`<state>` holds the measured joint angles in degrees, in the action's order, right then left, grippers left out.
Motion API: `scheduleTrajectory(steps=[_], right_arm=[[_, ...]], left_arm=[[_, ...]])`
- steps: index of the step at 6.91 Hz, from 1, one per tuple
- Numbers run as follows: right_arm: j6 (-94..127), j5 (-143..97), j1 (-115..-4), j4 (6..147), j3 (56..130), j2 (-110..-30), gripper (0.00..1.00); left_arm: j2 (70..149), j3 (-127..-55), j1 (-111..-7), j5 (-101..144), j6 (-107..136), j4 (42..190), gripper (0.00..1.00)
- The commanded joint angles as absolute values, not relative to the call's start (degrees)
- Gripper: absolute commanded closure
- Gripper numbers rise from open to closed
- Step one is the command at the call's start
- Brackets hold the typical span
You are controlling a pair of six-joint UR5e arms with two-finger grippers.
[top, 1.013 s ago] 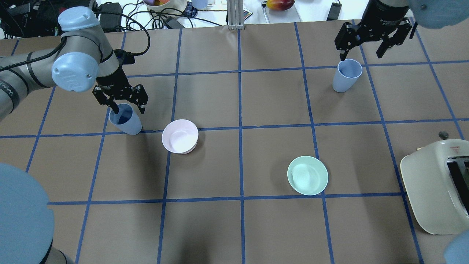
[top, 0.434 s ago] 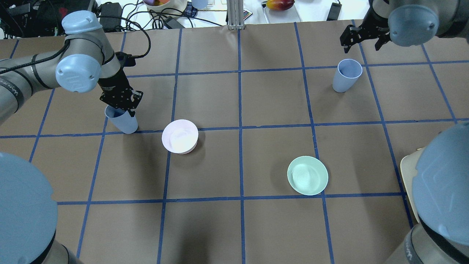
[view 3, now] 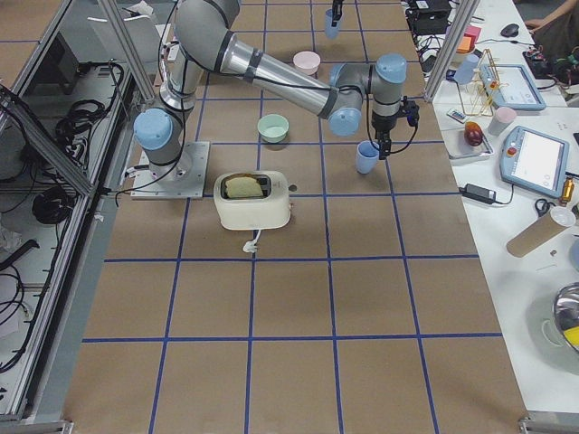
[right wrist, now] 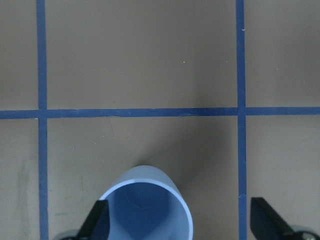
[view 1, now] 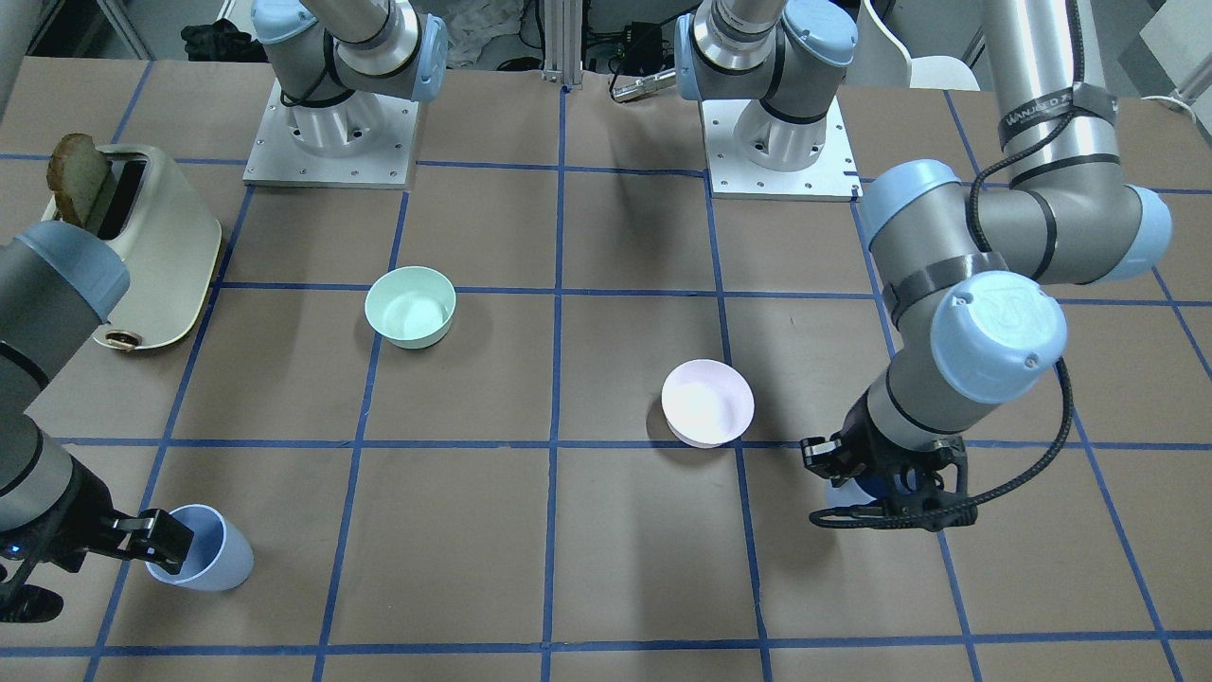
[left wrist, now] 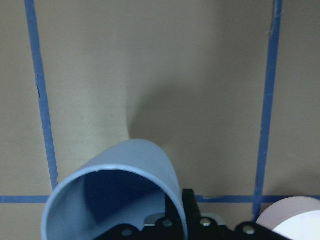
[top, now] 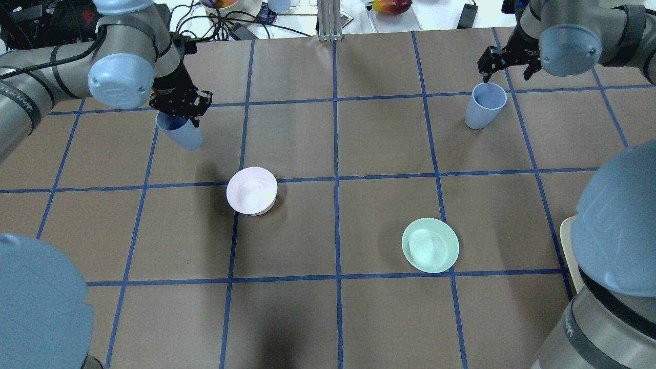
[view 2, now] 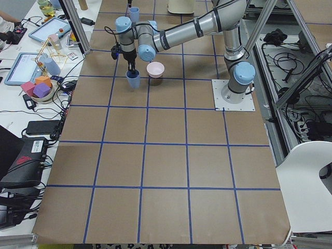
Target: Stack blue cups with both arms
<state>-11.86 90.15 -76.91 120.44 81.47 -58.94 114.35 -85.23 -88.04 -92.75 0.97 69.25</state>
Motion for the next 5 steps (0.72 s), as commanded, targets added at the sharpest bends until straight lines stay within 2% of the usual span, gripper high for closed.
scheduleTrajectory(steps=[1,2,4,5], right_arm=[[-11.6,90.26,-76.03,119.54,81.91,-58.01,0.0],[-11.43,90.09,-76.03,116.31,81.91,-58.01,0.0],[-11.43,90.18,-76.03,115.23,82.0,-57.4,0.0],[-11.43,90.09,-76.03,114.96,82.0,-57.22,0.02]], left_arm=[[115.75,-79.65,-97.87,-92.38,16.9,68.56,1.0],[117.75,-79.37,-101.22,-92.11,17.14,67.34,1.0],[125.21,-77.19,-105.71,-91.32,16.62,55.32,1.0],[127.85,-74.04,-107.99,-89.75,16.44,57.02,1.0]])
